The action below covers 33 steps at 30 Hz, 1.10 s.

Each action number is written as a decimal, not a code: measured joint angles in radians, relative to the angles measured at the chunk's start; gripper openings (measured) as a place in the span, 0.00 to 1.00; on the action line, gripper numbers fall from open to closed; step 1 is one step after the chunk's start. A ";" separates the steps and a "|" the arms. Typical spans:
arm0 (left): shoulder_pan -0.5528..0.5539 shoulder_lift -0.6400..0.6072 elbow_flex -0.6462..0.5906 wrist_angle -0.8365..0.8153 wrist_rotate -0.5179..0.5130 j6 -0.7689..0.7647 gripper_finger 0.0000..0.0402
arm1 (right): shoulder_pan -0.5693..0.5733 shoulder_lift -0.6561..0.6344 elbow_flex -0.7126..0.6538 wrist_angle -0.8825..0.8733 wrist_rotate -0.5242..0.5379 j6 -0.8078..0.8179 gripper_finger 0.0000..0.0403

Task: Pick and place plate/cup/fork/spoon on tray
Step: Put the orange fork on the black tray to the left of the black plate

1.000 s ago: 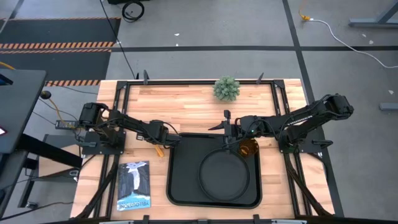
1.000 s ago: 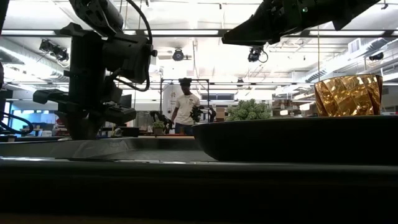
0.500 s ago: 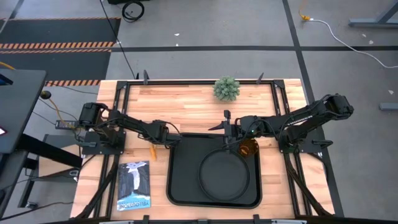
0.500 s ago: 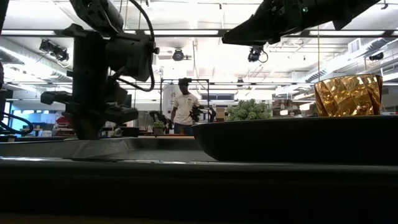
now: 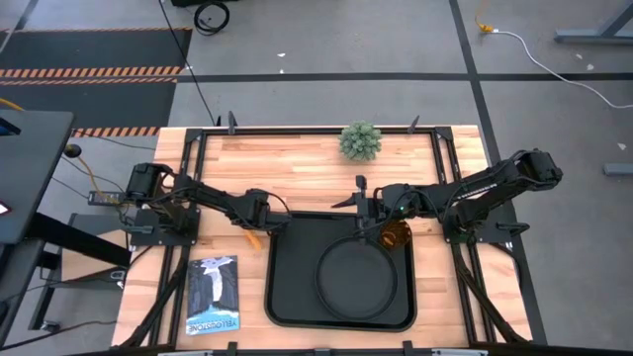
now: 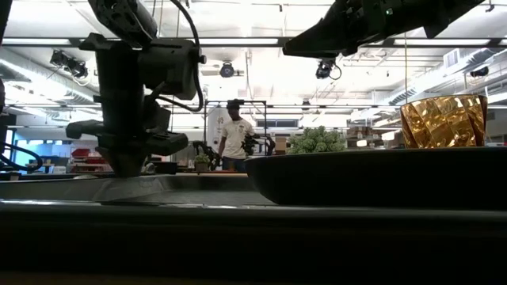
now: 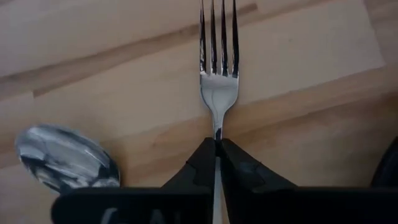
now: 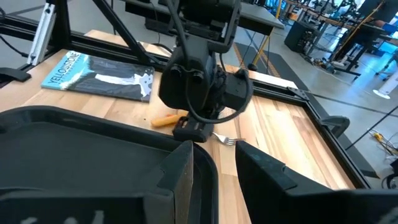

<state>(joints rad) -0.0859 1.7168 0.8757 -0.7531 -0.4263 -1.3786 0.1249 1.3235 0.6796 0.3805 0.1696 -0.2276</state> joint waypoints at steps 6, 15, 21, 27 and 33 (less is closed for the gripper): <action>0.000 0.000 0.000 0.014 -0.042 0.005 0.06 | 0.000 0.000 0.000 0.000 -0.011 0.000 0.32; -0.004 0.000 0.000 0.051 -0.165 0.004 0.05 | 0.000 0.000 0.000 0.007 -0.015 0.014 0.32; -0.003 -0.001 0.000 0.062 -0.243 0.004 0.06 | 0.006 0.000 0.000 0.008 -0.016 0.015 0.32; -0.002 -0.002 0.000 0.062 -0.380 0.004 0.05 | 0.017 0.000 0.000 0.009 -0.016 0.012 0.32; 0.000 -0.002 0.000 0.081 -0.502 0.026 0.06 | 0.026 0.000 0.000 0.025 -0.016 0.001 0.32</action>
<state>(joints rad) -0.0860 1.7149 0.8753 -0.6726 -0.9288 -1.3528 0.1505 1.3235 0.6796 0.4051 0.1535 -0.2266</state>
